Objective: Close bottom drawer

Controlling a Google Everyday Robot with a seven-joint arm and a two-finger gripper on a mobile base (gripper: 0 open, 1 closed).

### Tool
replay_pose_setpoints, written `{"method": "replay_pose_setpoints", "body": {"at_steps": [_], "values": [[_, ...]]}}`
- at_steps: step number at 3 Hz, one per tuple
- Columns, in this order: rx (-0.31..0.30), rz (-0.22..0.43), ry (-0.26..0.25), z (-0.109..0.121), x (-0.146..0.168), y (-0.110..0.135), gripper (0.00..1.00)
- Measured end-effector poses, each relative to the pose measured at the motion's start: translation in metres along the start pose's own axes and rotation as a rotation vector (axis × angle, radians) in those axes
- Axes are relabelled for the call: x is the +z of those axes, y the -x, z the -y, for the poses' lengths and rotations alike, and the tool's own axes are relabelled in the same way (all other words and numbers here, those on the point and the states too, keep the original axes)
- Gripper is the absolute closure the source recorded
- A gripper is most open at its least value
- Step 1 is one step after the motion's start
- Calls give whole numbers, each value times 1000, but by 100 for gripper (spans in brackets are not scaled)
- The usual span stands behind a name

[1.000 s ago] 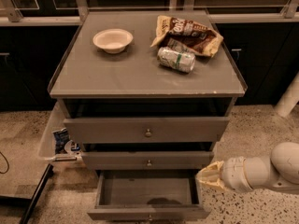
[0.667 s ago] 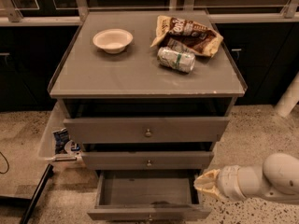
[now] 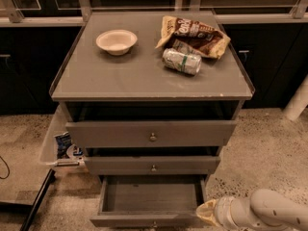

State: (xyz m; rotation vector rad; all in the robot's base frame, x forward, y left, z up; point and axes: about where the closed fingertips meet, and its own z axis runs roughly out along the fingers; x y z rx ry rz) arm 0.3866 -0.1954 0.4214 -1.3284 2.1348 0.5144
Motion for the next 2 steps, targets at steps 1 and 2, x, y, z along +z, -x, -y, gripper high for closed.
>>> {"method": "replay_pose_setpoints", "body": {"at_steps": [1,2], "values": [[10,-33,-5,8,33,-38,100],[-2,-76,-7,20,56,-61,100]]}}
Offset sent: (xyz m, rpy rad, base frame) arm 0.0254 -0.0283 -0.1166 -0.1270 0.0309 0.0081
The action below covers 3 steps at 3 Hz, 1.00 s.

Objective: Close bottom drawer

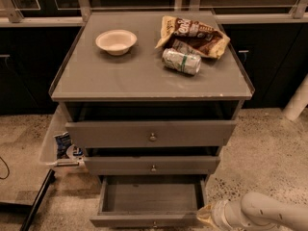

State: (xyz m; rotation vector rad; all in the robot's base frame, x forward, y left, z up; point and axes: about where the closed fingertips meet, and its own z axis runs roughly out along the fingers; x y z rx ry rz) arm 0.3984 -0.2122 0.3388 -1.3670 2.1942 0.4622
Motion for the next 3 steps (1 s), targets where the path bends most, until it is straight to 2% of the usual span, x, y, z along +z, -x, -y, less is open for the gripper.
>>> {"method": "replay_pose_setpoints", "body": {"at_steps": [1,2,3], "values": [[0,0,0,0,0,0,100],[36,0,1,2,17,-8,100],[79,50,11,5,50,-26,100]]}}
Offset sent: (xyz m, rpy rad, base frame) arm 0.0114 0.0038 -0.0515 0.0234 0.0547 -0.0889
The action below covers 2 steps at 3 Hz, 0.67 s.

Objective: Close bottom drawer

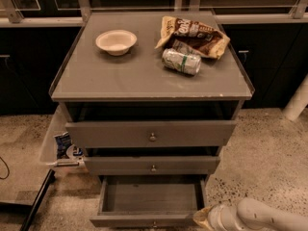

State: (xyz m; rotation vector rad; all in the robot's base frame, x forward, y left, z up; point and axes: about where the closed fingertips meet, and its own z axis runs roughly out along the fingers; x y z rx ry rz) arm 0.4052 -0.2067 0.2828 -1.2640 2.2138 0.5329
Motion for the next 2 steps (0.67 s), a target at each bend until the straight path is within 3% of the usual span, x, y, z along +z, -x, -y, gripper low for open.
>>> {"method": "replay_pose_setpoints", "body": {"at_steps": [1,2], "values": [[-2,58,0,-1,31,-17,100],[-65,101,-12,-8,52,-21,100]]}}
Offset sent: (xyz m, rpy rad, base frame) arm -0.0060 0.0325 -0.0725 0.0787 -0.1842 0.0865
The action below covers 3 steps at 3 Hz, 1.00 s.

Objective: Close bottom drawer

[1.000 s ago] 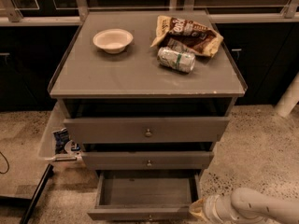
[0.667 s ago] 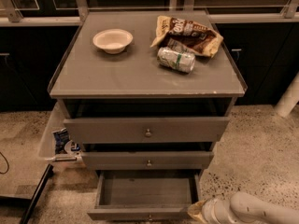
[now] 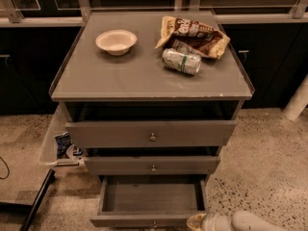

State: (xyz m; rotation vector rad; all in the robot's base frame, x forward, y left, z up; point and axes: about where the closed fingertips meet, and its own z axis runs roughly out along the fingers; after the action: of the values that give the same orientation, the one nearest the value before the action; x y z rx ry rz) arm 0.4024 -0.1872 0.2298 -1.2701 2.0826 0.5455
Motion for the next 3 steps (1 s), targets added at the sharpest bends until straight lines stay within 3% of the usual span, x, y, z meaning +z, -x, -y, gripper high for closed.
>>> {"method": "replay_pose_setpoints", "body": {"at_steps": [1,3], "values": [[-74,7,-17,-5,18,-2,100],[-171,-104,-36,7,60,-26,100]]}}
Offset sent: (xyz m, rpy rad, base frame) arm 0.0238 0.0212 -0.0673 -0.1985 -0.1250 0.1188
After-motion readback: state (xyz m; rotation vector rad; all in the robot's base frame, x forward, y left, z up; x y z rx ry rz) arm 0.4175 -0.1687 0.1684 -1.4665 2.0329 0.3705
